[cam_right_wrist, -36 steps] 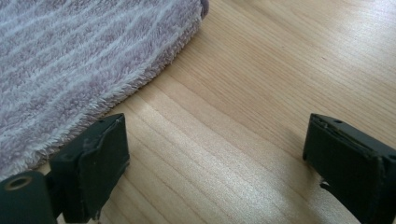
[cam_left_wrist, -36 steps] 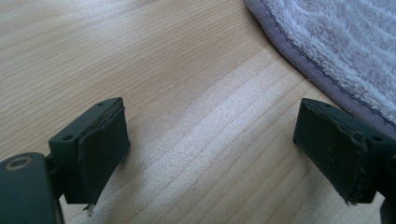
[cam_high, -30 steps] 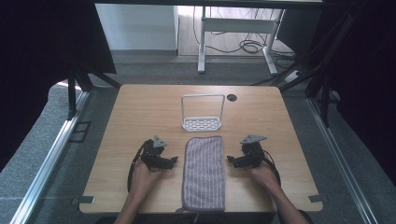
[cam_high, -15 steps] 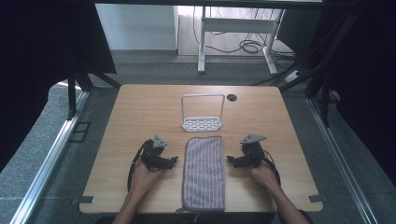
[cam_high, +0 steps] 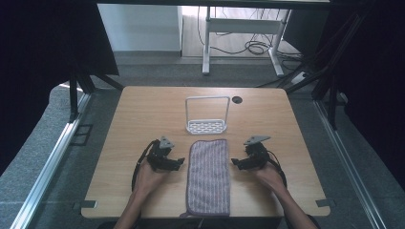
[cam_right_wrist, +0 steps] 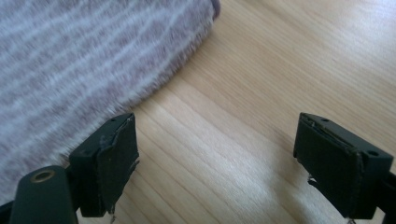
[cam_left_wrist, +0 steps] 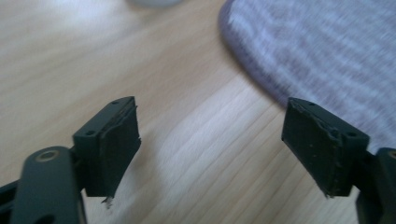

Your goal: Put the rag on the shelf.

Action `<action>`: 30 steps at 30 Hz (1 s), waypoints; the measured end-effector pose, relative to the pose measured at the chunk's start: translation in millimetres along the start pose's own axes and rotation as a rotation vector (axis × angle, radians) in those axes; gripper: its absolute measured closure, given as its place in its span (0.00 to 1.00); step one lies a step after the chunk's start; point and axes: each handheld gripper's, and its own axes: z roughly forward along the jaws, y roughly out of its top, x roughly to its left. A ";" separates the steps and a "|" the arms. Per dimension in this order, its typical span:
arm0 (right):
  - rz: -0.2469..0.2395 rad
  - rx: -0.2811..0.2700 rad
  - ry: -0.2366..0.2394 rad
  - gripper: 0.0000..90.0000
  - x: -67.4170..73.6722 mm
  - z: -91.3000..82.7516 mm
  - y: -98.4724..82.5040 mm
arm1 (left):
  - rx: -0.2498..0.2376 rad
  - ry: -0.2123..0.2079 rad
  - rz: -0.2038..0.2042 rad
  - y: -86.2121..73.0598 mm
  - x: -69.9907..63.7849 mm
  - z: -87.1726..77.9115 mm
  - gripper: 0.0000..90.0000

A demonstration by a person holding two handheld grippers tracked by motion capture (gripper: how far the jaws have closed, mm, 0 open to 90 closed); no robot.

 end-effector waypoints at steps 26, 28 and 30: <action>0.035 0.015 0.023 0.56 15.5 36.9 44.3 | 0.001 -0.076 0.051 44.2 -2.9 61.9 0.44; 0.026 0.015 0.022 0.61 17.1 36.9 44.5 | -0.006 -0.073 0.039 42.7 -4.1 61.2 0.47; 0.015 0.011 0.032 0.71 19.0 36.6 43.8 | -0.007 -0.083 0.032 42.6 -6.8 60.2 0.56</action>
